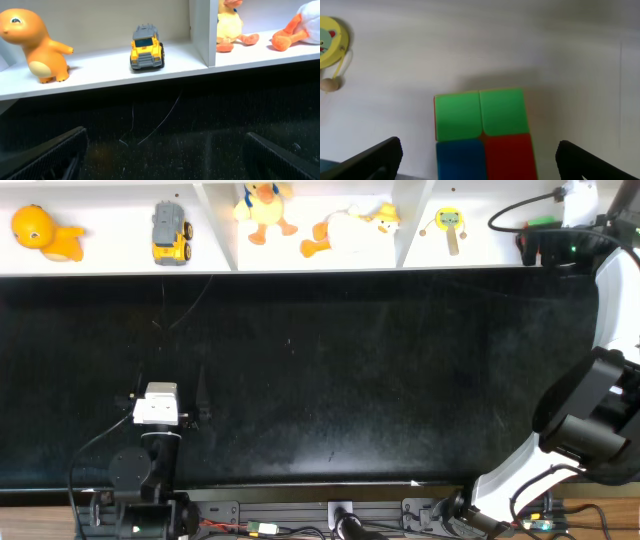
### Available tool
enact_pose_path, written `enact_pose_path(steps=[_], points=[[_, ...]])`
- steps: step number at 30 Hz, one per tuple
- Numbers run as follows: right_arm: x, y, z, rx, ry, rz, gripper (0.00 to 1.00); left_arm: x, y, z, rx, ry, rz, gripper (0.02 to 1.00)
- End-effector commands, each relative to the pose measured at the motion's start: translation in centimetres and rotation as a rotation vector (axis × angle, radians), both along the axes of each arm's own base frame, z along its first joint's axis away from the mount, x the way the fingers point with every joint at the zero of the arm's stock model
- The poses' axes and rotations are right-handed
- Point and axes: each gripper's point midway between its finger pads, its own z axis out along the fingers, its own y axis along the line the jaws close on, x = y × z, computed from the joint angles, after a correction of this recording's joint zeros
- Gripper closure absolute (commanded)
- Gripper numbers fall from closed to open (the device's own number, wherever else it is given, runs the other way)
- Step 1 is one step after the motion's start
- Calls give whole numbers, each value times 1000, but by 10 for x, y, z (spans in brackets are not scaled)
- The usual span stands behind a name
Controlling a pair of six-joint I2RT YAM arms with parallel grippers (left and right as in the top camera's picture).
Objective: Store Toys
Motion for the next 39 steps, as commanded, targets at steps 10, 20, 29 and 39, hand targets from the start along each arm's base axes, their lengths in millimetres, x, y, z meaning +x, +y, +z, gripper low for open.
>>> enact_pose_path(steps=[10, 20, 29, 39], points=[[-112, 4, -1, -71, -145, -204, 7, -1, -2, 1, -8, -6, -12, 20], [-136, 65, 7, -12, -344, -426, 7, -1, -3, 1, -8, -6, -12, 20], [-157, 151, 16, 85, -497, -353, 5, -1, -3, 1, -8, -6, -12, 20], [-219, 146, 3, 185, -706, -359, 5, -1, -3, 1, -8, -6, -12, 20]])
